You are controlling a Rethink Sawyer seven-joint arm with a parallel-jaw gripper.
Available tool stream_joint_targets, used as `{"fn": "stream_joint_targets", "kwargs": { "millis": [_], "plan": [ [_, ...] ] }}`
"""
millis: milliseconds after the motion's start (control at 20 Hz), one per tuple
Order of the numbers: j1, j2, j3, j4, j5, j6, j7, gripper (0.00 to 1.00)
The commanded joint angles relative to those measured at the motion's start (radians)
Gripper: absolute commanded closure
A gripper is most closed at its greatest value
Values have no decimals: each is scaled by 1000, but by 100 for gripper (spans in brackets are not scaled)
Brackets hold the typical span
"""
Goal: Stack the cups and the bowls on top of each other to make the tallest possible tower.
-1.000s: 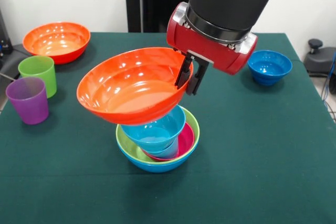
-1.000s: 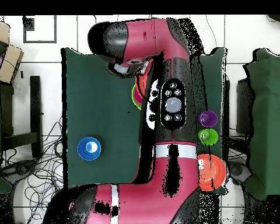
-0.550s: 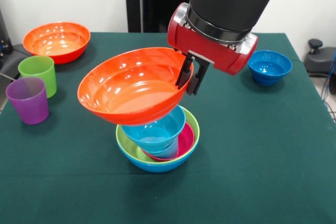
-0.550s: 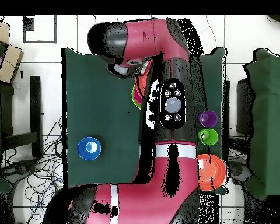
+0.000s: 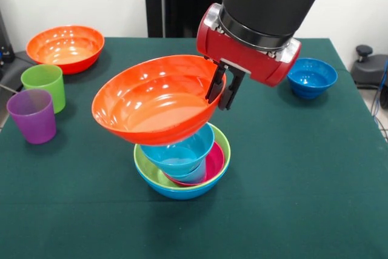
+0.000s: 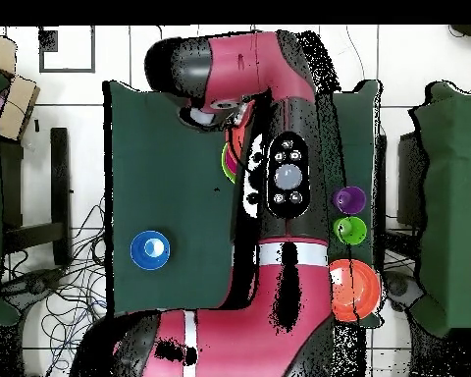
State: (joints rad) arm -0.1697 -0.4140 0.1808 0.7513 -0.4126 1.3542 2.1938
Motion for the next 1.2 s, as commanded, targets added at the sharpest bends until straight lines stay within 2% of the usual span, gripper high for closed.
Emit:
{"fn": "stream_joint_targets", "kwargs": {
  "millis": [50,650,900,1200],
  "plan": [
    [34,-5,13,45,-40,27,-134,100],
    [72,1,-16,48,-49,9,-84,100],
    [57,-18,-21,104,-26,-50,-104,100],
    [43,-26,-21,128,-9,-60,-119,100]
  ]
}}
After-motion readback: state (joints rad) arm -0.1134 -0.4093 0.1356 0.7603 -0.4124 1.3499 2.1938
